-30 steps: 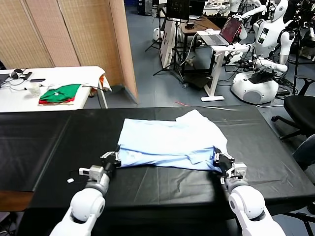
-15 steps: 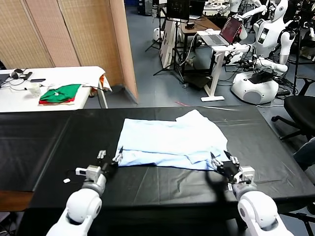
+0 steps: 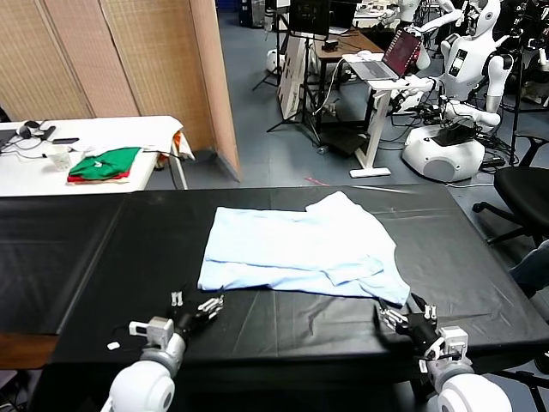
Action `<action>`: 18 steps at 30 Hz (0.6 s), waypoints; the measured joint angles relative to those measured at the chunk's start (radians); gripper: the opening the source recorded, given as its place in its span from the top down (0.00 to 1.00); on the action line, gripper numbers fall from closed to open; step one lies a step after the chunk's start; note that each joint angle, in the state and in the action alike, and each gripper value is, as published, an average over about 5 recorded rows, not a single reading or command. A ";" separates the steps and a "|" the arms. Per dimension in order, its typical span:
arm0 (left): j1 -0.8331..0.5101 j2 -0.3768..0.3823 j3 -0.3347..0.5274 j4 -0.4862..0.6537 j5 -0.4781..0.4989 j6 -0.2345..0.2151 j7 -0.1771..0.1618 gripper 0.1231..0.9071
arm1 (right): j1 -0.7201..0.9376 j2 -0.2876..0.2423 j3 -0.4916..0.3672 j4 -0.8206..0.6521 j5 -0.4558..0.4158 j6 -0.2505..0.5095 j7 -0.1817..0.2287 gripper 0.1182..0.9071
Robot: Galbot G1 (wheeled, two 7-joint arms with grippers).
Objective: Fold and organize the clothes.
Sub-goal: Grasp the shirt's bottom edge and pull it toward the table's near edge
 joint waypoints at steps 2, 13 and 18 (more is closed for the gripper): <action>0.003 0.000 0.000 -0.001 0.000 0.000 0.002 0.01 | 0.005 0.000 0.000 -0.006 0.000 0.002 -0.002 0.39; 0.001 0.011 0.003 0.000 -0.002 -0.002 0.008 0.57 | 0.029 -0.012 -0.016 -0.021 0.003 0.005 -0.004 0.95; -0.001 0.022 0.004 0.000 -0.004 -0.001 0.012 0.84 | 0.015 -0.023 -0.014 -0.002 0.023 -0.020 0.016 0.97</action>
